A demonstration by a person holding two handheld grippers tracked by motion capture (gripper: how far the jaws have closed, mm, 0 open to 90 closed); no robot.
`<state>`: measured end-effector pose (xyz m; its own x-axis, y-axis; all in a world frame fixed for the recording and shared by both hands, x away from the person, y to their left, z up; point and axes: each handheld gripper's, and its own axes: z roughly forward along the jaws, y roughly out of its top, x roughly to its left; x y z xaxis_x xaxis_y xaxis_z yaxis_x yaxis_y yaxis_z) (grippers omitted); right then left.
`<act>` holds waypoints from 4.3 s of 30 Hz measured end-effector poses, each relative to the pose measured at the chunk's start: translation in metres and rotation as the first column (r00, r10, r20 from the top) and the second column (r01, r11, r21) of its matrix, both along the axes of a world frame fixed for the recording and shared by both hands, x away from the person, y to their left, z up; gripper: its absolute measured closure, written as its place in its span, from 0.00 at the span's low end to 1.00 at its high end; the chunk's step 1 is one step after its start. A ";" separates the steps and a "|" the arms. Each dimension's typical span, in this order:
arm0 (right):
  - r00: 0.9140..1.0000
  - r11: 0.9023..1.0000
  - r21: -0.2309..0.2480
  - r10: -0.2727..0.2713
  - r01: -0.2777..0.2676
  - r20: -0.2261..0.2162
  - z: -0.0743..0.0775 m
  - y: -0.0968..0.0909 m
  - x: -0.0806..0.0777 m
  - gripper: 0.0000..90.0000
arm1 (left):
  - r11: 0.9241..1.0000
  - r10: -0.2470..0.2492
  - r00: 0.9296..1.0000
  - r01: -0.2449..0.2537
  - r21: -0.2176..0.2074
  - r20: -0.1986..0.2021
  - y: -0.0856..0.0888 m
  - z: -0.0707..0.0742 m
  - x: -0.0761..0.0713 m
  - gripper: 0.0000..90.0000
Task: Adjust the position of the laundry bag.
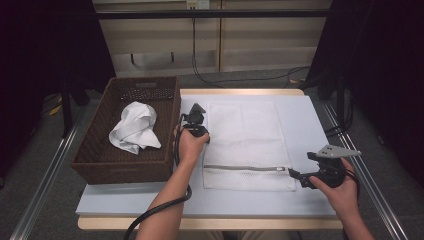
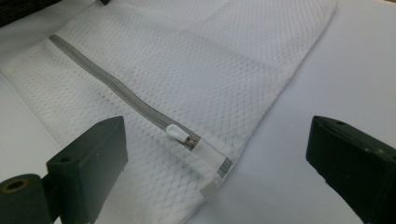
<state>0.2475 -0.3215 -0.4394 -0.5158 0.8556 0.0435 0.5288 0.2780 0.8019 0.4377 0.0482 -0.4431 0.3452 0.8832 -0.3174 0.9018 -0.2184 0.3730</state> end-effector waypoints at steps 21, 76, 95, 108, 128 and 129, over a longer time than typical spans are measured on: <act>1.000 1.000 -0.001 0.004 -0.004 -0.001 -0.001 0.000 0.001 0.05 | 0.999 0.008 1.000 -0.009 0.044 0.011 0.005 0.004 -0.001 1.00; 1.000 1.000 -0.010 0.026 -0.026 -0.013 -0.004 0.006 0.003 0.05 | 0.984 -0.120 0.990 0.129 -0.122 0.079 -0.005 0.026 -0.030 0.49; 0.999 0.999 -0.011 0.038 -0.038 -0.021 -0.006 0.009 0.005 0.05 | 0.960 -0.183 0.977 0.201 -0.193 0.107 -0.016 0.018 -0.044 0.29; 0.999 0.999 -0.013 0.041 -0.041 -0.024 -0.008 0.011 0.006 0.05 | 0.929 -0.240 0.964 0.262 -0.260 0.115 -0.032 0.017 -0.056 0.27; 0.999 0.999 -0.017 0.042 -0.042 -0.025 -0.009 0.011 0.006 0.05 | 0.897 -0.284 0.953 0.304 -0.323 0.107 -0.060 0.015 -0.068 0.29; 0.999 0.999 -0.015 0.041 -0.041 -0.027 -0.009 0.011 0.006 0.06 | 0.897 -0.286 0.953 0.304 -0.320 0.104 -0.061 0.014 -0.068 0.29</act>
<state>0.2535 -0.3102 -0.4481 -0.5491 0.8346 0.0446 0.5376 0.3119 0.7834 0.3697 -0.0129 -0.4288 0.5983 0.5871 -0.5453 0.7917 -0.3282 0.5153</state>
